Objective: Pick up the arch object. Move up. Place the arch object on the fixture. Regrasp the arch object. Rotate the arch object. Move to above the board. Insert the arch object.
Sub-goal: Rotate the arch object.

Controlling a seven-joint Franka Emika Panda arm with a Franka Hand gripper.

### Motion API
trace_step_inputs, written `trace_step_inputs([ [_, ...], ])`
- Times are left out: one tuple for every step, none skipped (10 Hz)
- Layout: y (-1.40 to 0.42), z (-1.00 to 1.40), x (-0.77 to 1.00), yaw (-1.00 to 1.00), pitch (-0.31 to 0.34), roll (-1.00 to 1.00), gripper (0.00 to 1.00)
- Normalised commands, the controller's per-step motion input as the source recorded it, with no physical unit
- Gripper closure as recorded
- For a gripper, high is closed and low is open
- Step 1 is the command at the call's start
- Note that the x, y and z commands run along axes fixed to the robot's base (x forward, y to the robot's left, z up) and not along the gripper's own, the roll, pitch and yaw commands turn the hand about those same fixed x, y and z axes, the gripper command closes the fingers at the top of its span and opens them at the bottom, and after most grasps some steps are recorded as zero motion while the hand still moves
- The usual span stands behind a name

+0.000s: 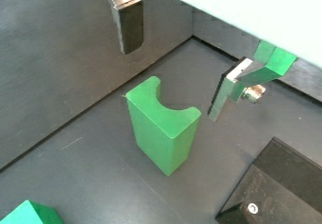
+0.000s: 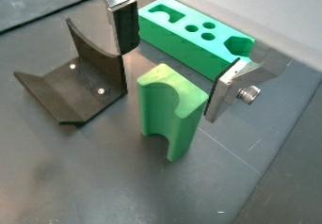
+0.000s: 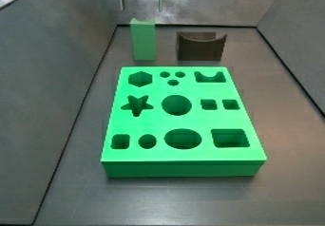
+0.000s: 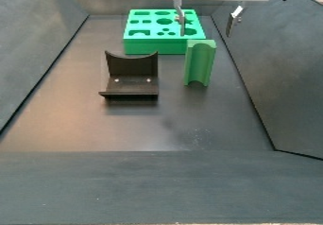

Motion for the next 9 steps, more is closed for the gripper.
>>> trace_step_inputs([
  [0.00, -1.00, 0.01, 0.10, 0.031, 0.03, 0.00],
  [0.01, -1.00, 0.03, 0.07, 0.001, 0.04, 0.00],
  [0.01, -0.96, 0.04, 0.05, -0.014, 0.07, 0.00],
  [0.01, -0.82, 0.04, 0.04, -0.017, 0.08, 0.00],
  [0.01, -0.64, 0.04, 0.04, -0.013, 0.11, 0.00],
  [0.01, -0.56, 0.04, 0.03, -0.013, 0.12, 0.00],
  [0.01, -0.39, 0.04, 0.02, -0.008, 0.14, 0.00],
  [0.01, -0.27, 0.04, 0.01, -0.004, 0.15, 0.00],
  [0.00, 0.00, 0.00, 0.01, -0.001, 0.16, 1.00],
])
